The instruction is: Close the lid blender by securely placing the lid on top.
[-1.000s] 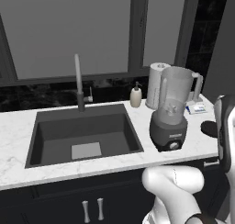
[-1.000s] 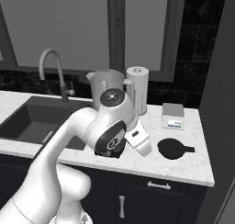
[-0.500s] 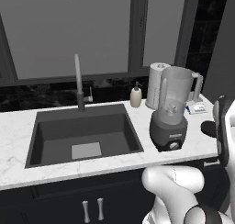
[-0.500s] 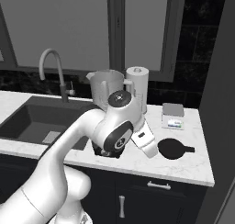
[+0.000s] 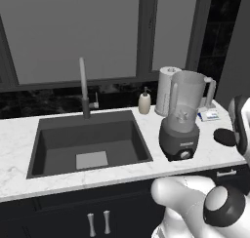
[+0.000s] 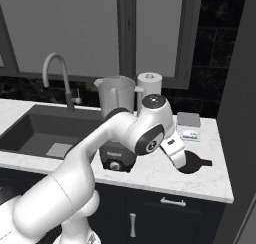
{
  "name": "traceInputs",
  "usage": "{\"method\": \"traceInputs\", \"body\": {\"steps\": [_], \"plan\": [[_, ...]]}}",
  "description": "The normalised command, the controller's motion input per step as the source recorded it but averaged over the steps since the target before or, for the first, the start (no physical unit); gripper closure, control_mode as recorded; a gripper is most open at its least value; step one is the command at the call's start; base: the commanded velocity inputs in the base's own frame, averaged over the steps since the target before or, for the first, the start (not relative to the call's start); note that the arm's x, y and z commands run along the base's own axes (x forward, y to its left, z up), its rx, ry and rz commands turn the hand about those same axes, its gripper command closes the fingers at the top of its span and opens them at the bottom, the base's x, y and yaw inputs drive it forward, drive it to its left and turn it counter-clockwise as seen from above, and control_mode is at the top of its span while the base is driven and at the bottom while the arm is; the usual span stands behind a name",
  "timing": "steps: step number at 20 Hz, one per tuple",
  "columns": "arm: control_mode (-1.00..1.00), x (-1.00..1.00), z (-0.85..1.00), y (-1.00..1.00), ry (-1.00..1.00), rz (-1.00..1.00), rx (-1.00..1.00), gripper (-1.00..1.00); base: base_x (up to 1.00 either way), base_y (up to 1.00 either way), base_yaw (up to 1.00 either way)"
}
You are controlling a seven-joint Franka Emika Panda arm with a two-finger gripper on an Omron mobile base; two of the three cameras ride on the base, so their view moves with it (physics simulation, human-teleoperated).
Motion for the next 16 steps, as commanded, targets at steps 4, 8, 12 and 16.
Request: {"method": "traceInputs", "body": {"steps": [4, 8, 12, 16], "plan": [[-1.00, 0.31, -0.14, -0.37, 0.04, -0.05, 0.05, -1.00, 0.00, 0.00, 0.00], [-1.00, 0.32, -0.28, -0.33, 0.04, -0.10, 0.01, -1.00, 0.00, 0.00, 0.00], [-1.00, 0.23, -0.37, -0.26, 0.02, -0.10, 0.00, -1.00, 0.00, 0.00, 0.00], [-1.00, 0.23, -0.35, -0.16, 0.00, -0.10, 0.00, -1.00, 0.00, 0.00, 0.00]]}}
